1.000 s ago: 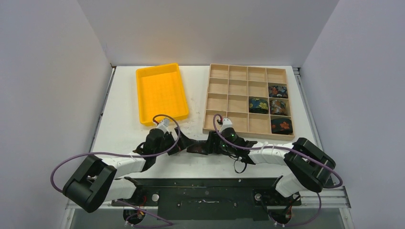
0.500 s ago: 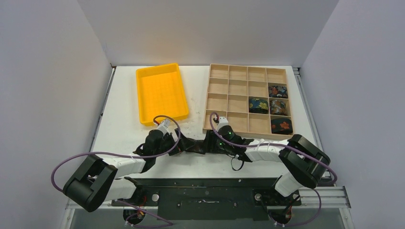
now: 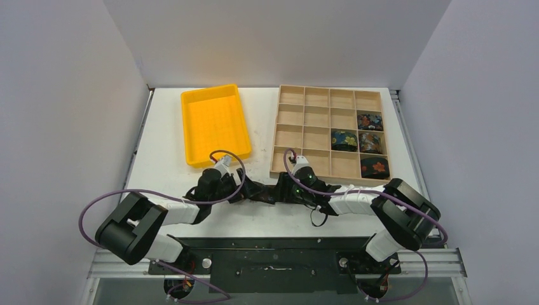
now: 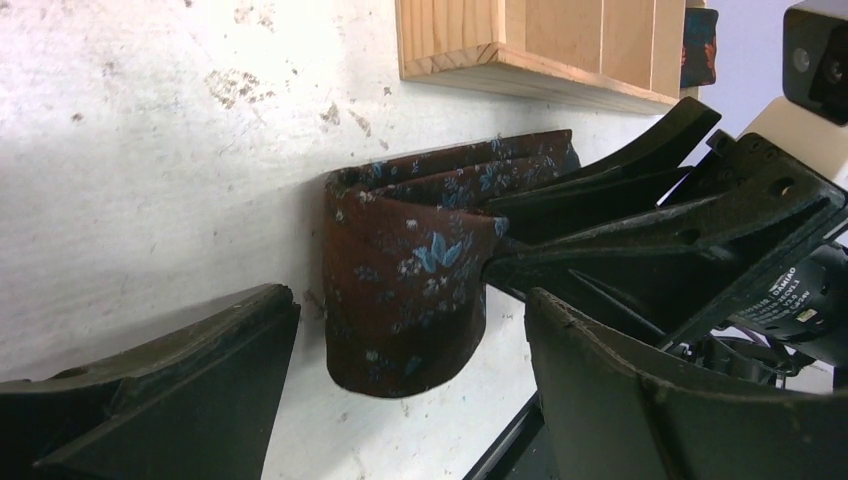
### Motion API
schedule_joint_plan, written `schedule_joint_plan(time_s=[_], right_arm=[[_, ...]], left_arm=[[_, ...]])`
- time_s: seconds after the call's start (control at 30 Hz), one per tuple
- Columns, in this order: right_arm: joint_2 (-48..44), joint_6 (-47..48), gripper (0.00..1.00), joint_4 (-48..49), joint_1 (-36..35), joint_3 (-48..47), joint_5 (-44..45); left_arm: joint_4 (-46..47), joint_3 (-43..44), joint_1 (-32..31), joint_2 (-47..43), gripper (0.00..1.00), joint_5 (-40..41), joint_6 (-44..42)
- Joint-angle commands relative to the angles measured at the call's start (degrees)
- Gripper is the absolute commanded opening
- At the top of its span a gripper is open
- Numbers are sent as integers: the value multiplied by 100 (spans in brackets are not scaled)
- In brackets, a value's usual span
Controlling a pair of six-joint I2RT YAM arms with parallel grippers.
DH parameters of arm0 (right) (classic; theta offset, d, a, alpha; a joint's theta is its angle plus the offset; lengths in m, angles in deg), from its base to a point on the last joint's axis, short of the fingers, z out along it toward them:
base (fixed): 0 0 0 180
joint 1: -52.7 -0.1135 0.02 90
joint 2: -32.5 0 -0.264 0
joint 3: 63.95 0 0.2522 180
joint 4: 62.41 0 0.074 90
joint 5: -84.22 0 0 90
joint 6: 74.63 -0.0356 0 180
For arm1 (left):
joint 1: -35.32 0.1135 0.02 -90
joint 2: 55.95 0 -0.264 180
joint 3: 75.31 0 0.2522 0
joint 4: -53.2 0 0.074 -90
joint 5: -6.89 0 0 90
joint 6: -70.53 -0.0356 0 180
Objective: Roll the ties
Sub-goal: Roll the tie at the center of the board.
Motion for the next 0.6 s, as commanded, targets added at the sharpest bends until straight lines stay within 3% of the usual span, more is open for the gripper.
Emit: schedule_joint_plan(time_s=[0.0, 0.23, 0.43, 0.57], right_arm=[[74, 131, 46, 158, 71, 102, -59], [65, 151, 45, 185, 147, 125, -152], [-89, 114, 46, 194, 184, 148, -199], [-628, 141, 53, -150, 185, 185, 132]], left_arm=[[416, 265, -54, 427, 81, -228, -163], [555, 359, -284, 583, 64, -461, -375], [62, 532, -472, 433, 24, -356, -646], [-453, 672, -481, 304, 7, -204, -783]])
